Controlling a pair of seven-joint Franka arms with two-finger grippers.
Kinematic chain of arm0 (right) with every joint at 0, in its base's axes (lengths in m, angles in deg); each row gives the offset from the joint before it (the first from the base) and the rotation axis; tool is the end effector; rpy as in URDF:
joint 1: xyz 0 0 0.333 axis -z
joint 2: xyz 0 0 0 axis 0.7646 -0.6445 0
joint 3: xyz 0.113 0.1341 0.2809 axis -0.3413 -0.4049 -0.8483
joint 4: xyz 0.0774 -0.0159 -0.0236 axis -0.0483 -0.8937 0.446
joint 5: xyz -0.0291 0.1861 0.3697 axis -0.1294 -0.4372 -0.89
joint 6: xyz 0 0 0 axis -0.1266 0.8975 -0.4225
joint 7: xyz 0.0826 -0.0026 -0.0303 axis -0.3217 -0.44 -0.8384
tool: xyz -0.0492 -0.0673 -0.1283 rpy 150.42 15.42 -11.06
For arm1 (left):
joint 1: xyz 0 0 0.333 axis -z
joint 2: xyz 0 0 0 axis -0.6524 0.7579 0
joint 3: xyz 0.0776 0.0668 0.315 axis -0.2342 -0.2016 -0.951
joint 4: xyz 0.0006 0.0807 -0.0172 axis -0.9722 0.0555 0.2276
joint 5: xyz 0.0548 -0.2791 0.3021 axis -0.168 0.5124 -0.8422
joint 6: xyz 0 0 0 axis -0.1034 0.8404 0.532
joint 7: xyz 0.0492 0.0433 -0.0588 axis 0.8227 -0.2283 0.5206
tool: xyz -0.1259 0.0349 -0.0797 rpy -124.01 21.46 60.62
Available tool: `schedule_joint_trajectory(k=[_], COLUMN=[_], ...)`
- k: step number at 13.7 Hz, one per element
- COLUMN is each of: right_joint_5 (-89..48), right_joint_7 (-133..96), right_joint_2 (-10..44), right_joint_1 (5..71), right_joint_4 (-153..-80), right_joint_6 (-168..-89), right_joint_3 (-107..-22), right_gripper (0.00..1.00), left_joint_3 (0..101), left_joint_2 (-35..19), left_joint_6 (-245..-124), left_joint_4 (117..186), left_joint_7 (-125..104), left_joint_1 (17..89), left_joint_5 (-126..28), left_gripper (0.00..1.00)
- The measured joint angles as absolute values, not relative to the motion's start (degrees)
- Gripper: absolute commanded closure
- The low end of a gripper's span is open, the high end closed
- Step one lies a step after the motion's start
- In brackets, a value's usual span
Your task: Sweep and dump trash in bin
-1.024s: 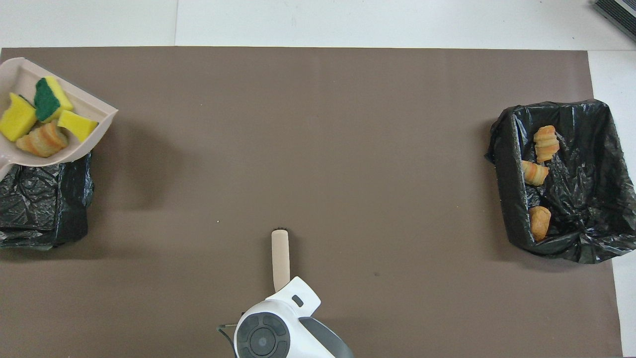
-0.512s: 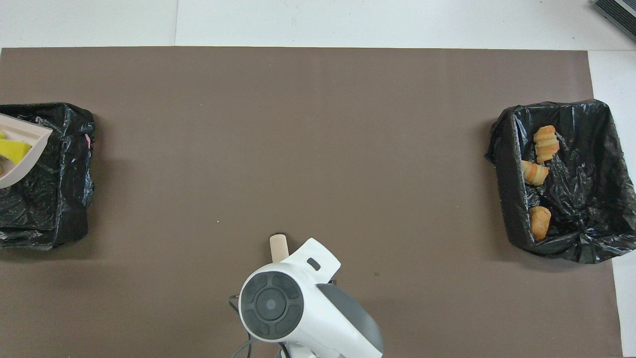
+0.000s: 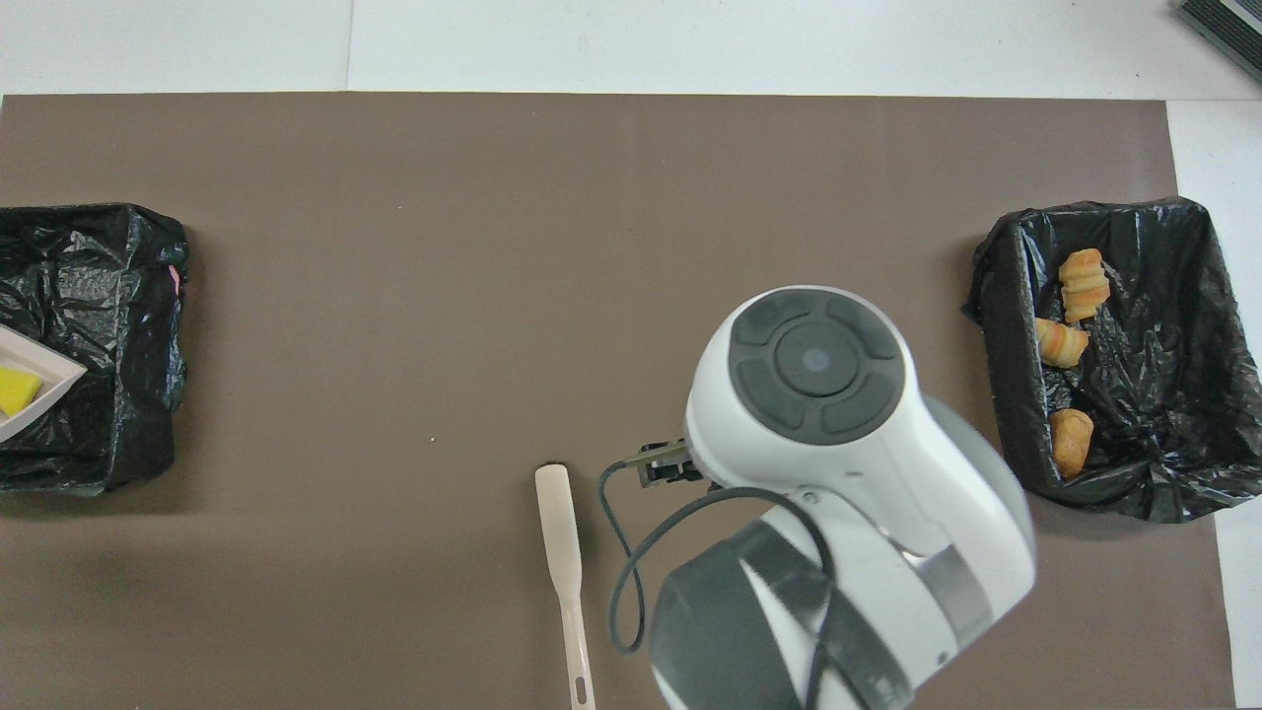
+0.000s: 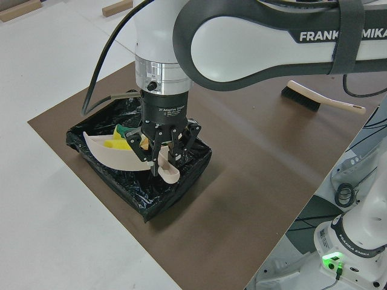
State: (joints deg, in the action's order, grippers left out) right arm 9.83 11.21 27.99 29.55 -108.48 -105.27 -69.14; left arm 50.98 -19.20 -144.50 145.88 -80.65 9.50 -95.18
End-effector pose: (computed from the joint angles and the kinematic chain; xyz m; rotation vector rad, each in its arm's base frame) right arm 0.5018 0.3124 0.5081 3.0938 0.2943 -0.1590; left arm 0.4823 0.3082 0.5114 -2.7836 0.7623 0.4139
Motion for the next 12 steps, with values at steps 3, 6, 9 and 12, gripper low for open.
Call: schedule_joint_trajectory(k=[3,6,9,12], right_joint_5=[13.6,13.85,13.91,13.87], right_joint_7=[4.24,-3.19,-6.93,-8.93], right_joint_2=[28.96,29.26,29.27,29.33], right_joint_1=[37.58,45.36,51.0,52.05], right_joint_4=[-107.11,-106.84,-106.19,-104.67], right_joint_6=[-104.58,-104.53,-104.53,-104.54], right_joint_3=[-68.97,-68.84,-68.74,-64.0], right_gripper=[0.0,0.0,0.0,0.0], left_joint_3=[51.05,51.08,51.06,51.32], left_joint_2=[-19.1,-18.83,-18.75,-18.28], left_joint_6=[-147.58,-149.86,-151.6,-153.78], left_joint_4=[144.99,144.83,144.82,144.78], left_joint_7=[-91.59,-95.7,-97.64,-98.52], left_joint_1=[9.59,9.6,9.6,9.83], left_joint_5=[-98.21,-99.9,-102.76,-106.06], left_gripper=[1.0,1.0,1.0,1.0])
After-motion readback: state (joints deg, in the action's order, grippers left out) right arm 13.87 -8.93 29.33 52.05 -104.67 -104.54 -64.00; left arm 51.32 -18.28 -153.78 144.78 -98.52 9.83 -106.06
